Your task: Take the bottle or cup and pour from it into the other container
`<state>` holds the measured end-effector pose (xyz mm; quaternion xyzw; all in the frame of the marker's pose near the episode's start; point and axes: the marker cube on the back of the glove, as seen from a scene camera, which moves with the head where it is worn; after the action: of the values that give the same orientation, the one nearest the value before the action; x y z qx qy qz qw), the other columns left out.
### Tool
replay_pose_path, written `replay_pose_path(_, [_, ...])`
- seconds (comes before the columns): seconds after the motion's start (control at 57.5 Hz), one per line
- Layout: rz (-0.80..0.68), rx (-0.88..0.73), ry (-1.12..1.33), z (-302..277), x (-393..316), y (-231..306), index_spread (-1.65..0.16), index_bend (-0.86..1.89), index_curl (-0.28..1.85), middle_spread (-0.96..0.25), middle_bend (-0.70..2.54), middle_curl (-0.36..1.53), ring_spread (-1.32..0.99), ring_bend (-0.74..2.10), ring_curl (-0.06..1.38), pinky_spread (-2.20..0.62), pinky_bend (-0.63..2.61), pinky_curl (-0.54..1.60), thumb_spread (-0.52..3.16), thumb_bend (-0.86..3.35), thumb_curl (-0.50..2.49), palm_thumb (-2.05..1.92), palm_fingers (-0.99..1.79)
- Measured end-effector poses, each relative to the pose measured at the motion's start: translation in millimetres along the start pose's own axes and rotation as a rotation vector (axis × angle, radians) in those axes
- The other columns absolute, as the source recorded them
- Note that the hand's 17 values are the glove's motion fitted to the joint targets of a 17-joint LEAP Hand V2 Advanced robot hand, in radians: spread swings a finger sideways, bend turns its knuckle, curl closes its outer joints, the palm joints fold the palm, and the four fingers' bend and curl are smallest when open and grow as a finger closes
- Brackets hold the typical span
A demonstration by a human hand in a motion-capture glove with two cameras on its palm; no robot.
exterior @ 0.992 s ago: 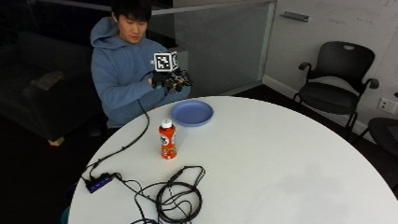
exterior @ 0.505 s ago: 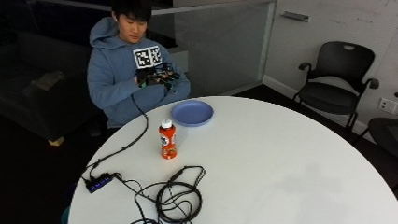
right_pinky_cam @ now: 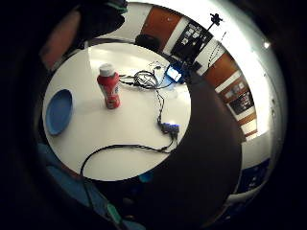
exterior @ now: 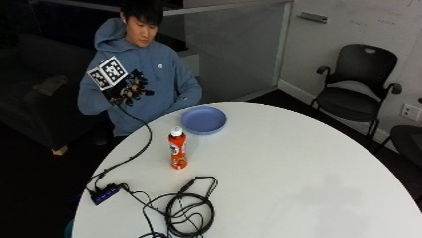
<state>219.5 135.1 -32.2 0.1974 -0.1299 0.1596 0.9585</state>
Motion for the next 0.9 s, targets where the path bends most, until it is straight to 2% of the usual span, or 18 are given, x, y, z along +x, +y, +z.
replay_pose_path(0.244, [0.149,0.044,-0.214,14.5,65.5,16.0,-0.34,0.11,0.2,0.02,0.19,0.28,0.12,0.45,0.3,0.22,0.72,0.31,0.97,-0.03,0.39,0.61,0.15])
replay_pose_path(0.4, [0.173,0.126,-0.277,31.7,94.4,8.8,-0.33,0.11,0.19,0.04,0.19,0.29,0.13,0.49,0.31,0.22,0.75,0.31,0.95,-0.03,0.38,0.6,0.12])
replay_pose_path(0.539, [0.182,0.063,-0.313,54.7,109.5,8.6,-0.32,0.09,0.17,0.06,0.19,0.3,0.14,0.52,0.31,0.23,0.81,0.32,0.92,-0.04,0.36,0.55,0.1])
replay_pose_path(0.905, [0.24,0.021,-0.682,155.5,102.5,-16.0,-0.31,0.1,0.14,0.09,0.21,0.32,0.15,0.59,0.32,0.25,0.89,0.33,0.89,-0.03,0.35,0.52,0.04])
